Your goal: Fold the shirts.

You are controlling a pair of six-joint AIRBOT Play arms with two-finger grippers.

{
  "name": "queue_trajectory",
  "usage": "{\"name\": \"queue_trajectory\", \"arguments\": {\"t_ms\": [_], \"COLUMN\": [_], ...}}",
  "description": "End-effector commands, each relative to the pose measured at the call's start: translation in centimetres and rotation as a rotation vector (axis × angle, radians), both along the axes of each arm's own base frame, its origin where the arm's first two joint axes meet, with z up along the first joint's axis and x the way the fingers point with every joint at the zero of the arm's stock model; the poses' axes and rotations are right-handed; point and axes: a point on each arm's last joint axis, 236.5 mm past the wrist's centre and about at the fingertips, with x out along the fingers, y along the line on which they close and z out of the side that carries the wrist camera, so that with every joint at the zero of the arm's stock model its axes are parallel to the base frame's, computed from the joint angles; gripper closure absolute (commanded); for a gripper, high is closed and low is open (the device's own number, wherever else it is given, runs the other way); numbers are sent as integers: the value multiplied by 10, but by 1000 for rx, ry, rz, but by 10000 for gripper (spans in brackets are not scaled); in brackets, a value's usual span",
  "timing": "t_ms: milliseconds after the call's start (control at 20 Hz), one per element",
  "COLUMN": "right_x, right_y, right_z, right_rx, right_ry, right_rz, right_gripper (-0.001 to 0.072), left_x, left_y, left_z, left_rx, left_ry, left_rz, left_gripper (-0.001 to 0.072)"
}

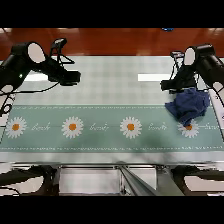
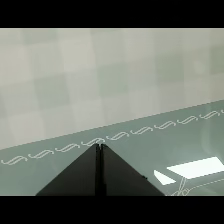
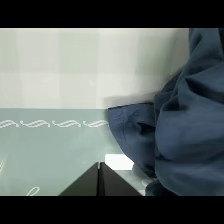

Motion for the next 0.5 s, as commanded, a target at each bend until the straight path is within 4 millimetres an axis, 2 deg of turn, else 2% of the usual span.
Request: {"name": "queue_trajectory", "arguments": {"t_ms": [0, 100, 250, 300, 350, 400, 450], "right_x": [1, 15, 67, 84, 94, 98, 93], "right_y": [0, 3, 12, 6, -9, -31, -59], "right_z": [0, 1, 14, 23, 34, 49, 64], "right_rx": [0, 9, 41, 8, -64, -165, -267], "right_ry": [-2, -61, -288, -367, -407, -423, -405], "right_rz": [1, 8, 39, 63, 82, 95, 79], "right_gripper": [683, 683, 683, 657, 471, 298, 294], "left_x": [2, 19, 48, 60, 72, 77, 77], "left_y": [-1, -3, -5, -1, 10, 25, 46], "left_z": [1, 7, 17, 20, 24, 25, 27], "left_rx": [-2, -19, -45, -35, 4, 44, 96], "left_ry": [-10, -83, -202, -257, -309, -328, -316], "left_rz": [1, 17, 45, 42, 39, 52, 64], "left_gripper": [689, 689, 687, 632, 366, 200, 199]}}
